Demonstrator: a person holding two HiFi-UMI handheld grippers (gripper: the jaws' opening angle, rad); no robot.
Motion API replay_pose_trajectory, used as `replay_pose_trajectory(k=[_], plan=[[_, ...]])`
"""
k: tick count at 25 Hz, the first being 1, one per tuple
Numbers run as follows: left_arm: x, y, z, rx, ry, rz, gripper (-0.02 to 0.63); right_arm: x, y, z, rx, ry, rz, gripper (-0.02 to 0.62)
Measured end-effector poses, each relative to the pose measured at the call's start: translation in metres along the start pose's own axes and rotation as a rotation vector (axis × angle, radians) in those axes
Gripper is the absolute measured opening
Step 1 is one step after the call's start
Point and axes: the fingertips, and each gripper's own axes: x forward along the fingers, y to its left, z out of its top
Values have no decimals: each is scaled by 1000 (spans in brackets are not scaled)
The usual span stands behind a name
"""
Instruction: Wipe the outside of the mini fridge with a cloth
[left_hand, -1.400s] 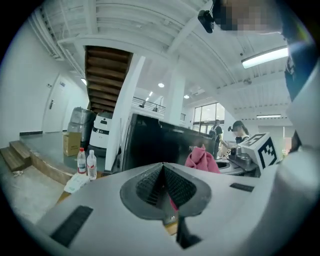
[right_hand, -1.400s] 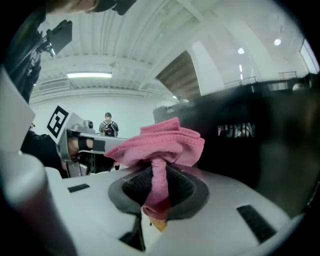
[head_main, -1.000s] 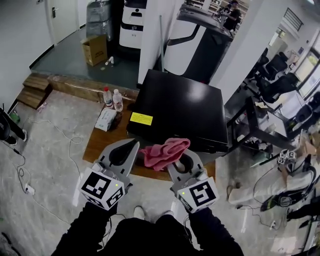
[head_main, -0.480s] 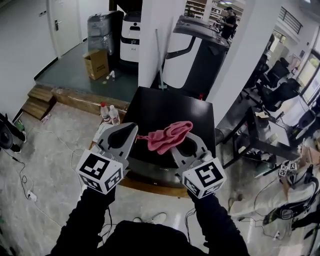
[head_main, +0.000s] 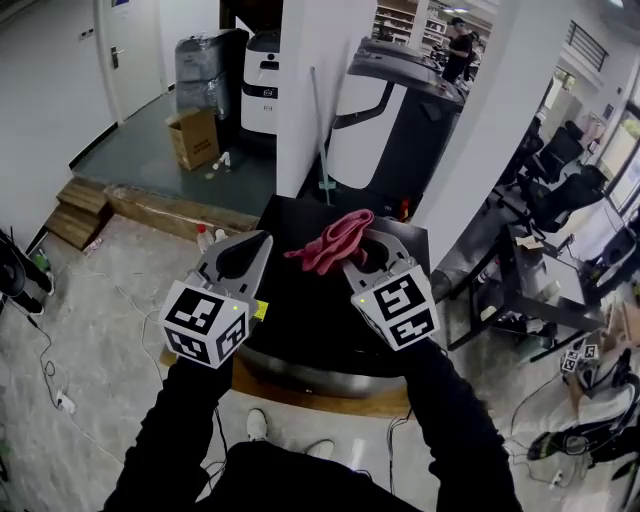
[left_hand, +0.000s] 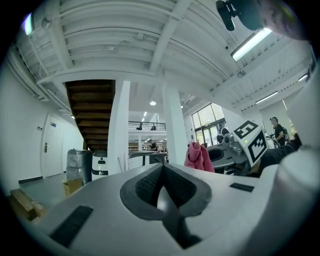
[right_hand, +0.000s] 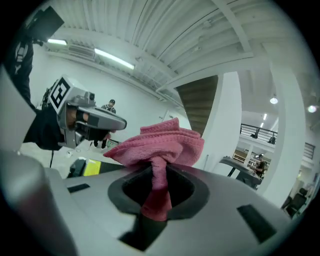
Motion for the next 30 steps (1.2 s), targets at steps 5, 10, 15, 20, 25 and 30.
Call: replay_pose_trajectory(k=[5, 10, 15, 20, 25, 30], plan=[[39, 23, -12, 21, 18, -37, 6, 64, -20, -20, -44, 103, 12, 72], [70, 49, -34, 38, 56, -57, 6, 125, -20, -44, -122, 209, 74, 72], [86, 71, -52, 30, 74, -58, 6, 177, -8, -68, -202, 299, 144, 72], [94, 79, -68, 19, 98, -71, 6, 209, -1, -79, -288, 341, 154, 72], [100, 77, -71, 21, 110, -81, 6, 215, 3, -92, -374, 385, 167, 66], [104, 65, -71, 18, 109, -97, 6, 204, -5, -104, -371, 428, 171, 64]])
